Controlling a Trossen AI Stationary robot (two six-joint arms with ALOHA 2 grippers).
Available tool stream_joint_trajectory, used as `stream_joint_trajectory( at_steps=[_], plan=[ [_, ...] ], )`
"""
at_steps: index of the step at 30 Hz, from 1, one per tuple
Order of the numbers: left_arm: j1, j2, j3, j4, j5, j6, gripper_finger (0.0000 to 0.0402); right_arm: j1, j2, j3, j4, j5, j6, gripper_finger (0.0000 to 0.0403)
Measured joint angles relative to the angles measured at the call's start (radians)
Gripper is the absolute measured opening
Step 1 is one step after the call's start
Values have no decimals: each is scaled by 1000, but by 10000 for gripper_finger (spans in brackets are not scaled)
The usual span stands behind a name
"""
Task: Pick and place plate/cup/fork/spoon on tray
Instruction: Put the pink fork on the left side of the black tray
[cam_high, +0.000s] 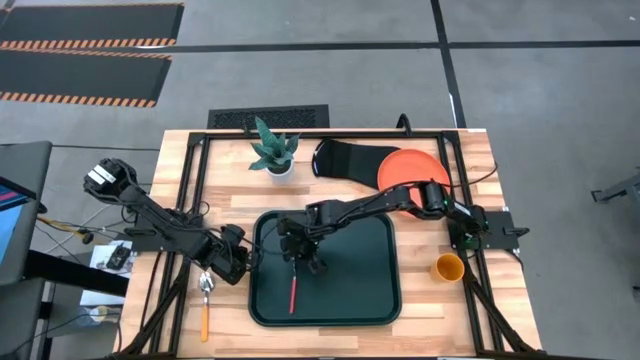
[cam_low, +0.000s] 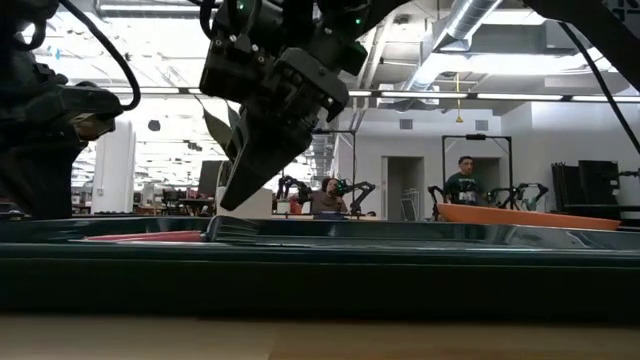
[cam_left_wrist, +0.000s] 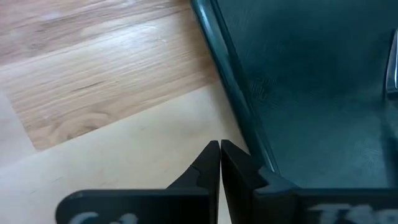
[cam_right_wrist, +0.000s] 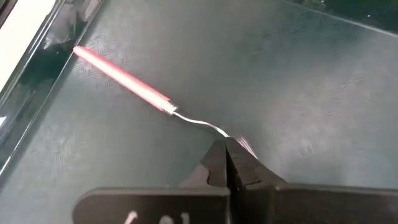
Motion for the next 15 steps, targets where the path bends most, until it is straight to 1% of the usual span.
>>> stream_joint_trajectory(
  at_steps=[6,9,15],
  plan=[
    [0,0,0,0,-7,0,0,-1,0,-65,64,6,33,7],
    [0,0,0,-1,-7,0,0,-2,0,-68,78,29,32,7],
    [0,0,0,0,-8,0,0,-14,0,-55,85,31,34,5]
  ],
)
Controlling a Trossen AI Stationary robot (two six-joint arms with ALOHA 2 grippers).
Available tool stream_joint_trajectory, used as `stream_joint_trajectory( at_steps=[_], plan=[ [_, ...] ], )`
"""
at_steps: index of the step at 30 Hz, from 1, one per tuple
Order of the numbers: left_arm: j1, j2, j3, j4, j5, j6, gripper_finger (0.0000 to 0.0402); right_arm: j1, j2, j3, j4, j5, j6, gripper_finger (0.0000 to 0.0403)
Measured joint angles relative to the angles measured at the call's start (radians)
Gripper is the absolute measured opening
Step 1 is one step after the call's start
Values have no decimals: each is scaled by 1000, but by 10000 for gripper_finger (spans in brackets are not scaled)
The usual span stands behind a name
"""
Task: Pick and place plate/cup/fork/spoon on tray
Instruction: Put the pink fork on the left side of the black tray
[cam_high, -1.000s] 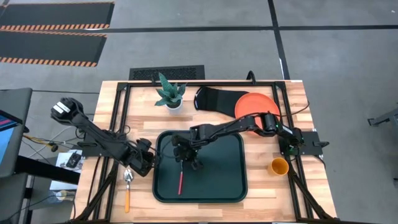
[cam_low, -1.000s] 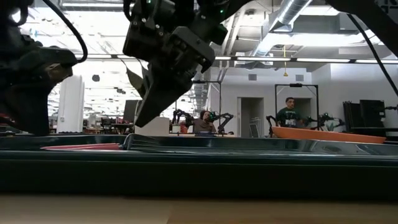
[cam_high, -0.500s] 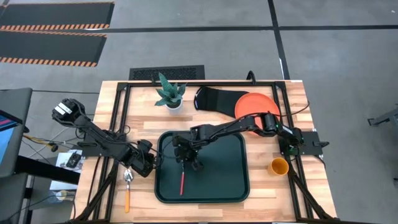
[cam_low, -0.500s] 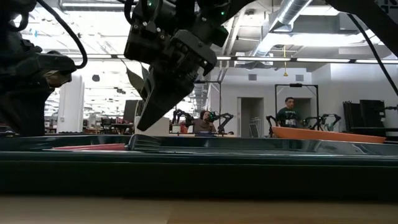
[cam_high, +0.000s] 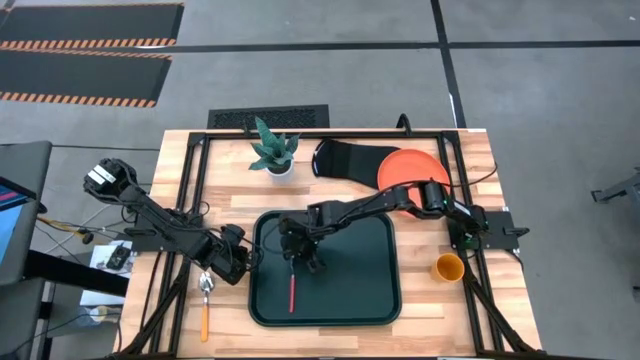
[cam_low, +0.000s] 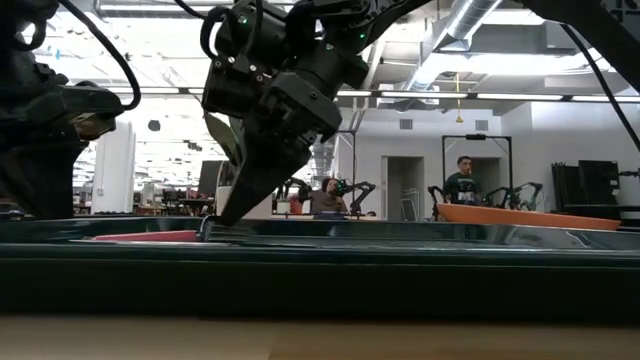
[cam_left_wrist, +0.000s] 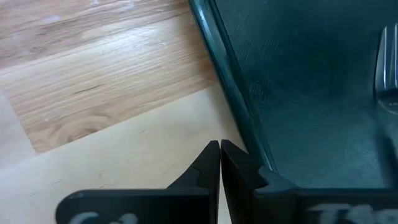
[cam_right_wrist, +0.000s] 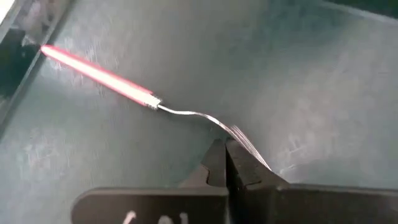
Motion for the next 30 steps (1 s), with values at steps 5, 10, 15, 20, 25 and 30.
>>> stream_joint_trajectory(
  at_steps=[5,10,15,20,25,30],
  plan=[
    [0,0,0,0,0,0,0,1,0,1,2,0,2,5],
    [0,0,0,0,-2,0,0,-4,0,1,19,-1,2,5],
    [0,0,0,1,-1,0,0,-14,0,1,61,-2,16,5],
    [10,0,0,1,1,-1,0,-37,0,1,113,-4,63,5],
    [23,0,0,2,1,3,0,-58,0,1,140,2,71,5],
    [28,0,0,4,2,5,0,-66,-13,0,108,-19,92,5]
  ],
)
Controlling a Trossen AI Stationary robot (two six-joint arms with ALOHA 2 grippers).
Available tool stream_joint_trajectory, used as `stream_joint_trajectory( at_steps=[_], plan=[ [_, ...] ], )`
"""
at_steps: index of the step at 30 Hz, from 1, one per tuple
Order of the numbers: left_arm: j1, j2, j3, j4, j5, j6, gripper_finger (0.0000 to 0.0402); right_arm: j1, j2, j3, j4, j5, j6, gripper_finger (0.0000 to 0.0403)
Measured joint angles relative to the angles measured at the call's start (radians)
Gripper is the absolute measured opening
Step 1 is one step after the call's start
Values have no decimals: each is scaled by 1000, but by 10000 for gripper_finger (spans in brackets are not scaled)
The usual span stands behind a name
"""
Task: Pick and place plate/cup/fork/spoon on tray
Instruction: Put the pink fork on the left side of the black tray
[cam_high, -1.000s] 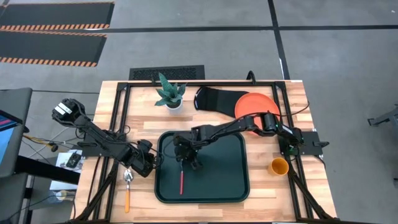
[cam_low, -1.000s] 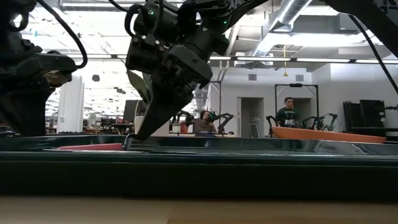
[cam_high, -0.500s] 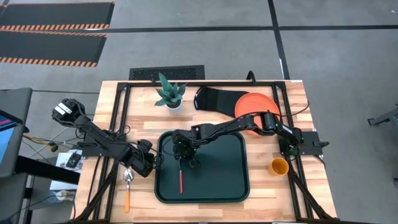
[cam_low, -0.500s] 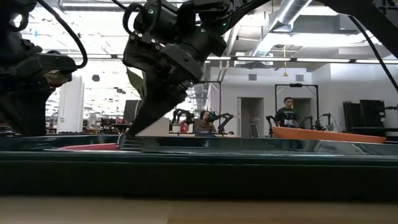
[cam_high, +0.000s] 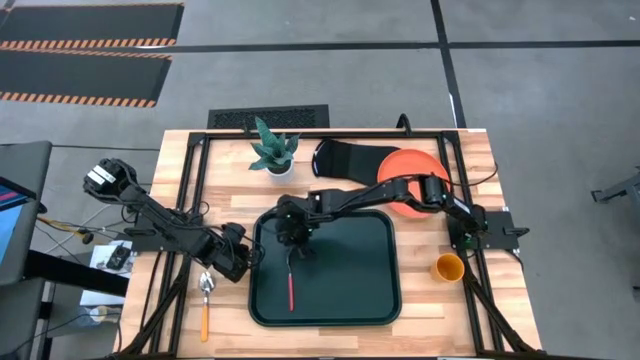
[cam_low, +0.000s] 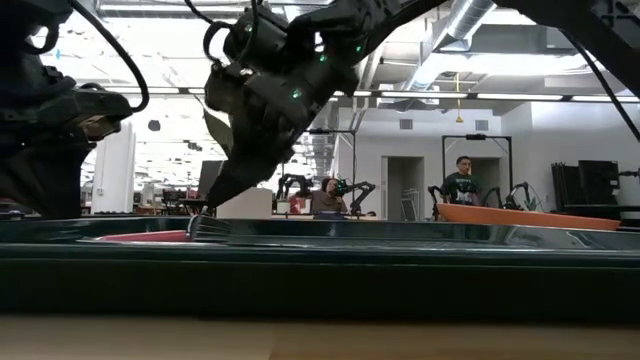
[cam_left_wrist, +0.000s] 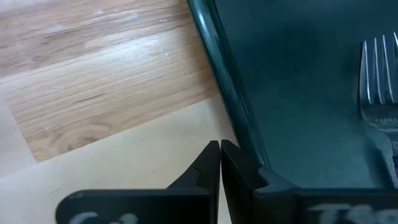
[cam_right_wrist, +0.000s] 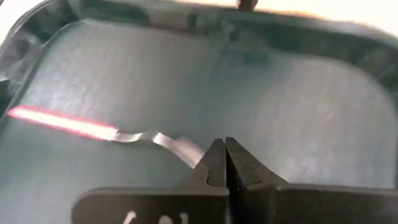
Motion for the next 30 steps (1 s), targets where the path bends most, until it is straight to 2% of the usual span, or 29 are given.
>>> stream_joint_trajectory(
  at_steps=[8,11,16,19,23,30],
  plan=[
    [0,-42,27,7,-16,62,0,26,-48,0,-143,-14,-14,3],
    [0,-84,58,-44,-19,66,0,32,-49,1,-166,-16,-14,5],
    [2,-152,136,-113,-94,75,0,28,-49,1,-163,-15,-14,3],
    [25,-165,151,-56,-125,115,0,26,-49,1,-170,-13,-14,3],
    [75,-105,135,54,-77,217,0,29,-34,0,-180,-12,-8,5],
    [118,67,154,97,-10,287,0,35,-35,0,-196,-12,-7,7]
  ],
)
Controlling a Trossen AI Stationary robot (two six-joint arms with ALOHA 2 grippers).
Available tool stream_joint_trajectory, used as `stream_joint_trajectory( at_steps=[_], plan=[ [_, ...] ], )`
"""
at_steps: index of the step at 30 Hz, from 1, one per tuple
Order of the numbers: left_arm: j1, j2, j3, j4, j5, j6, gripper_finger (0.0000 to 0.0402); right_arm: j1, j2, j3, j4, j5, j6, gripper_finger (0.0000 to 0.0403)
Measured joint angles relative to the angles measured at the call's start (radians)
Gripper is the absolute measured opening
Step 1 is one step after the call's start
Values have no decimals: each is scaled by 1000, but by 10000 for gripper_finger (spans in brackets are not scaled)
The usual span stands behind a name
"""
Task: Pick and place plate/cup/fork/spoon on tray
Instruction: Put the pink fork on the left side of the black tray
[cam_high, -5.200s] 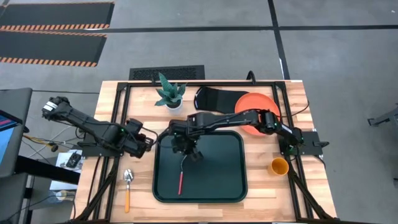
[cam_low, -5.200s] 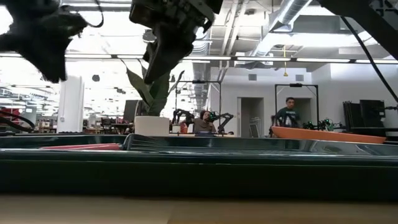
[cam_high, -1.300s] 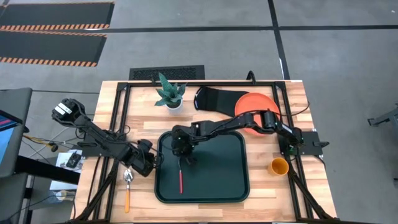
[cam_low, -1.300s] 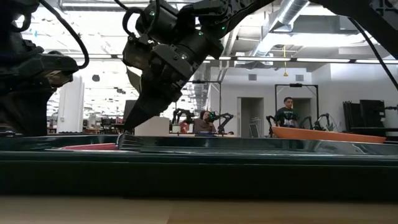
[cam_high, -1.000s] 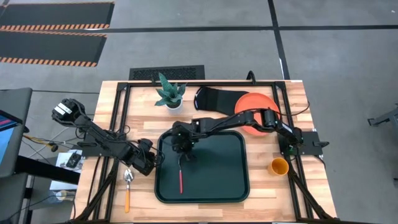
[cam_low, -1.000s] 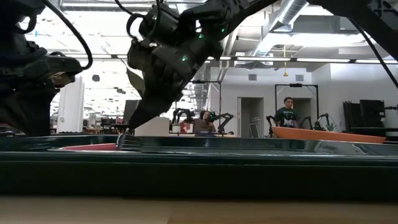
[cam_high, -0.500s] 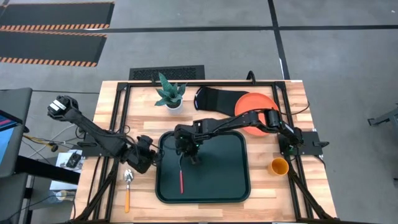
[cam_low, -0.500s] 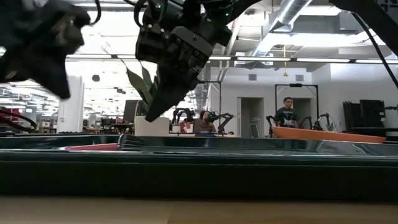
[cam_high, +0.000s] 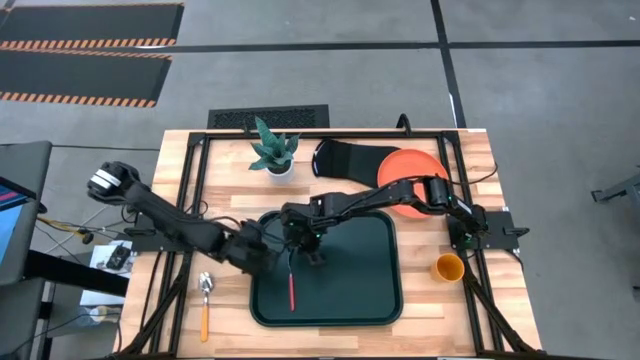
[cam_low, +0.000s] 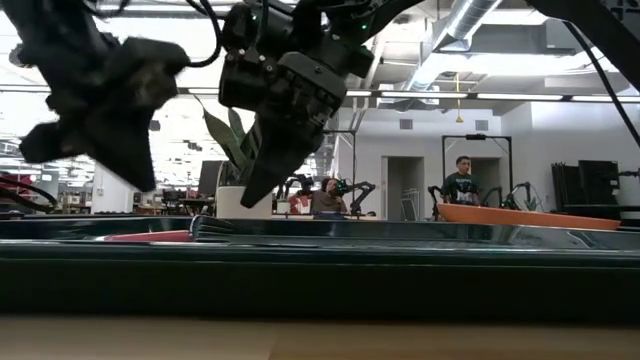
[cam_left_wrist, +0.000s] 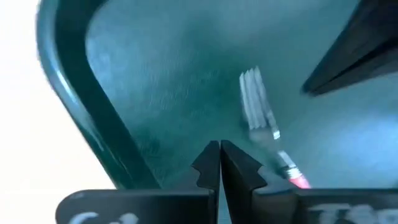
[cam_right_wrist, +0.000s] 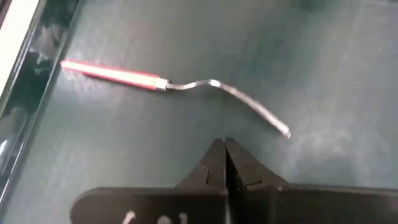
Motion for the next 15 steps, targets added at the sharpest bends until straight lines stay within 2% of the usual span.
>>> stream_joint_trajectory(
  at_steps=[3,7,15],
  plan=[
    [10,72,0,33,55,31,0,0,0,-1,-16,0,0,7],
    [16,133,0,59,74,33,0,-1,0,-1,-20,0,-2,7],
    [16,176,0,92,119,43,0,-1,29,-1,94,-7,25,7]
  ],
)
